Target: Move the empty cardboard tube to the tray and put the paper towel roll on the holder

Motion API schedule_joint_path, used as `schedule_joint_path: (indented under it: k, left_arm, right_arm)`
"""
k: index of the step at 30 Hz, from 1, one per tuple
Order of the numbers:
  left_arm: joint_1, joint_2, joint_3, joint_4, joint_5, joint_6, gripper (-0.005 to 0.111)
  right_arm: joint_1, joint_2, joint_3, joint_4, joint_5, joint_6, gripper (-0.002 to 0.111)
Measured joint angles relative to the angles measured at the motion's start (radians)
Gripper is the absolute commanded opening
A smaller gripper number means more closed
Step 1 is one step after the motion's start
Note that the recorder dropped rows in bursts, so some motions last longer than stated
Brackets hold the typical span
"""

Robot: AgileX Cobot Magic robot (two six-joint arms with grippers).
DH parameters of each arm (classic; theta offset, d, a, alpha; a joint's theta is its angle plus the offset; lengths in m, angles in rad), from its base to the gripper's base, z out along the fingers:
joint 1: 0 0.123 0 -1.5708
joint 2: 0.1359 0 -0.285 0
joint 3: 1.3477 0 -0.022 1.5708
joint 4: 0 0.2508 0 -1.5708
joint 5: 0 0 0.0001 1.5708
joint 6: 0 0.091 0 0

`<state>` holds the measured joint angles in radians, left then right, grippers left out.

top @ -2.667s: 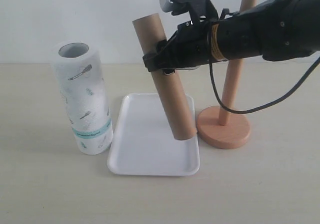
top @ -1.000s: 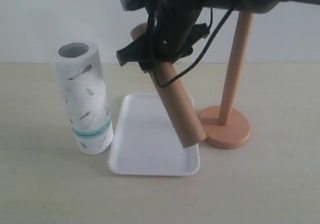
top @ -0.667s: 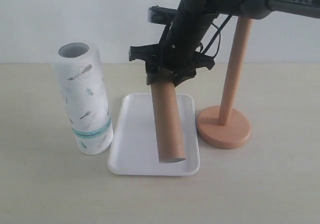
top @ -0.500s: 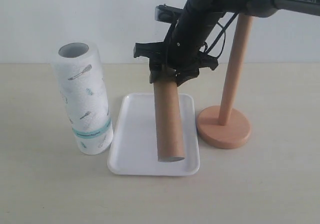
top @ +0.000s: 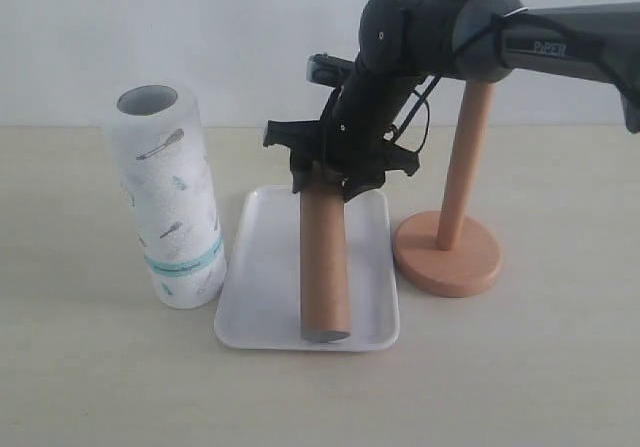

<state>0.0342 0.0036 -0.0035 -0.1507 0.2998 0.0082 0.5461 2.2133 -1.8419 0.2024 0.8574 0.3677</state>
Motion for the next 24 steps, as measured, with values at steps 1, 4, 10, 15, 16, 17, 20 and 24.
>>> schedule_joint_path:
  k: [1, 4, 10, 15, 16, 17, 20, 24]
  left_arm:
    - [0.0, 0.0, 0.0, 0.0, 0.0, 0.0, 0.005]
    - [0.0, 0.0, 0.0, 0.0, 0.0, 0.0, 0.005]
    - [0.0, 0.0, 0.0, 0.0, 0.0, 0.0, 0.005]
    - [0.0, 0.0, 0.0, 0.0, 0.0, 0.0, 0.005]
    - [0.0, 0.0, 0.0, 0.0, 0.0, 0.0, 0.005]
    - [0.0, 0.0, 0.0, 0.0, 0.0, 0.0, 0.005]
    - [0.0, 0.0, 0.0, 0.0, 0.0, 0.0, 0.005]
    - [0.0, 0.0, 0.0, 0.0, 0.0, 0.0, 0.005]
  right_arm:
    - [0.0, 0.0, 0.0, 0.0, 0.0, 0.01, 0.067]
    - [0.0, 0.0, 0.0, 0.0, 0.002, 0.022, 0.067]
    - [0.0, 0.0, -0.033, 0.0, 0.089, 0.029, 0.067]
    - [0.0, 0.0, -0.119, 0.0, 0.287, 0.025, 0.036]
    - [0.0, -0.002, -0.134, -0.002, 0.311, 0.016, 0.023]
    - [0.0, -0.004, -0.144, -0.002, 0.329, 0.005, 0.008]
    - [0.0, -0.023, -0.154, -0.002, 0.348, -0.054, 0.0]
    - [0.0, -0.046, -0.159, -0.002, 0.356, -0.128, 0.0]
